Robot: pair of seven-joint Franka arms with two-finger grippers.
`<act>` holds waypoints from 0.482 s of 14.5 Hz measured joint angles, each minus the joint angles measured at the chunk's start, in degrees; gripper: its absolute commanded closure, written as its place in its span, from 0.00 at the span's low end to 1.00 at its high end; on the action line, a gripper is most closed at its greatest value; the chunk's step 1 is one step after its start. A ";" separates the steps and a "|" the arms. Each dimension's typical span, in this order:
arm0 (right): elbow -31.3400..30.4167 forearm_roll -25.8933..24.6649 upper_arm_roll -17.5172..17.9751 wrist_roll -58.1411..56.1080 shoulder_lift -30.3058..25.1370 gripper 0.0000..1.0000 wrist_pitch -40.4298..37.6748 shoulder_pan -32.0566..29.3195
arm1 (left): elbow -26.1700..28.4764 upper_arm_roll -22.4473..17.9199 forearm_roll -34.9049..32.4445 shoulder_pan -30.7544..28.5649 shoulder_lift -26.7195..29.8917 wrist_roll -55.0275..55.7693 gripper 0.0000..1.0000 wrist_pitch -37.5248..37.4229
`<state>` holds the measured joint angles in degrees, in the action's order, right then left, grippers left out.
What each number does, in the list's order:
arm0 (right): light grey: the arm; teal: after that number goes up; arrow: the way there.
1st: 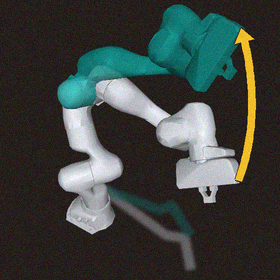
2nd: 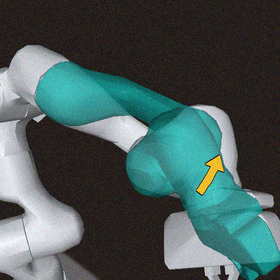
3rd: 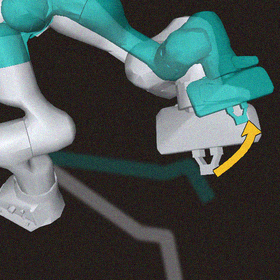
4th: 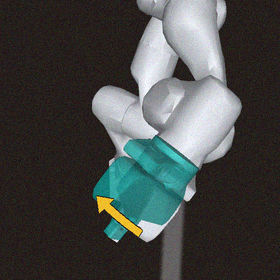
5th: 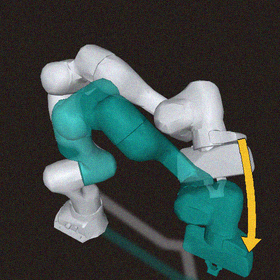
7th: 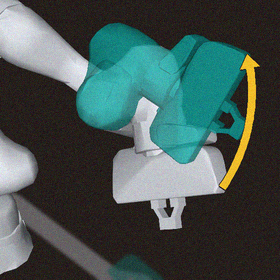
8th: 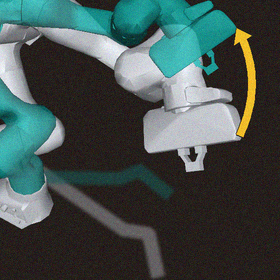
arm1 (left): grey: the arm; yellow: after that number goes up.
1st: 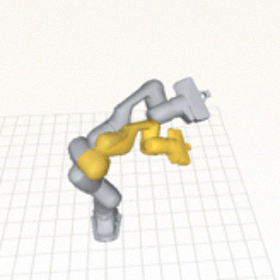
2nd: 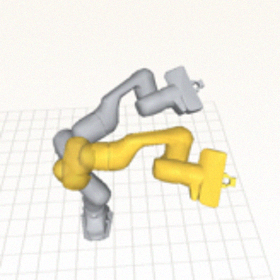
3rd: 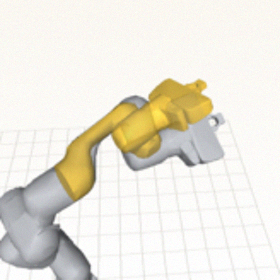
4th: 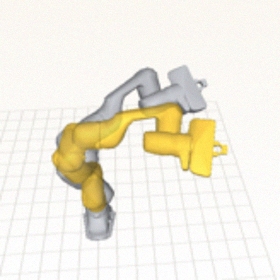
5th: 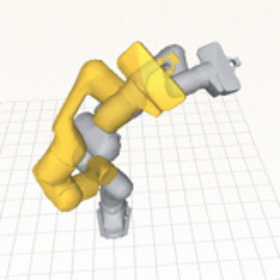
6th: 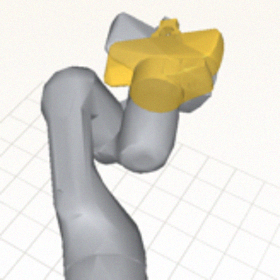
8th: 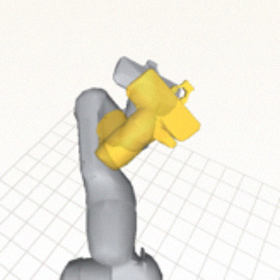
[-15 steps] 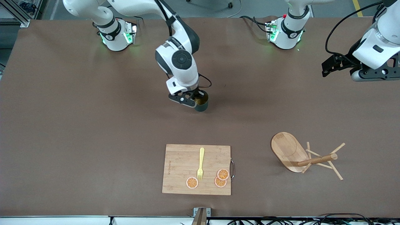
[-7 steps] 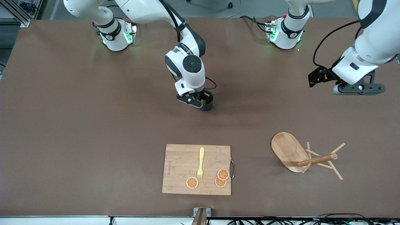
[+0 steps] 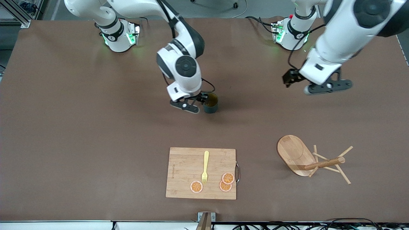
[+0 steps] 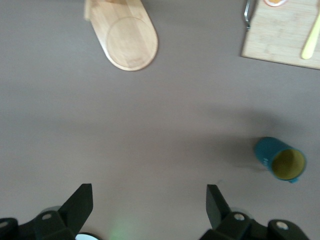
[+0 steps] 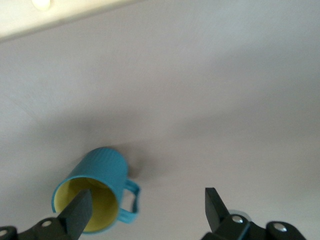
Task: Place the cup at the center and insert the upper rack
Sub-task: 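Lower the mug and open the right gripper while the left gripper approaches, then withdraw the right gripper while the left gripper reaches the mug handle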
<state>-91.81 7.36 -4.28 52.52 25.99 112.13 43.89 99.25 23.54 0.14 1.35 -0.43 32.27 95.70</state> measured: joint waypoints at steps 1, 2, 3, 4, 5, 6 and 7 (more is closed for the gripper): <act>0.11 -0.02 -0.17 -5.40 -2.37 0.00 -3.41 -2.64 | 0.01 1.84 0.00 0.18 -0.43 2.83 0.00 0.30; 0.11 -0.04 -0.33 -11.18 -4.33 0.00 -6.30 -5.44 | 0.03 3.57 0.00 0.25 -0.89 5.50 0.00 0.77; 0.10 -0.08 -0.49 -17.59 -6.01 0.00 -8.72 -8.71 | 0.06 5.46 -0.06 0.40 -1.46 8.93 0.00 1.54; 0.09 -0.20 -0.67 -24.29 -7.35 0.00 -10.69 -12.35 | 0.12 7.29 -0.92 1.04 -2.26 12.89 0.00 2.41; 0.07 -0.39 -0.85 -31.23 -8.39 0.00 -12.16 -16.17 | 0.20 8.79 -3.35 2.58 -3.42 17.35 0.00 3.30; 0.06 -0.63 -0.99 -38.07 -9.23 0.00 -13.25 -20.17 | 0.24 9.74 -6.54 5.12 -4.97 22.26 0.00 4.11; 0.12 -0.78 -1.10 -44.04 -9.87 0.00 -14.30 -24.29 | 0.24 10.20 -9.43 8.41 -6.89 27.42 0.00 4.94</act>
<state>-91.70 6.58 -5.37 8.49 16.11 97.83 19.60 99.49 33.74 -9.29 9.76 -7.32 59.69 100.64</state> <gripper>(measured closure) 0.000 0.000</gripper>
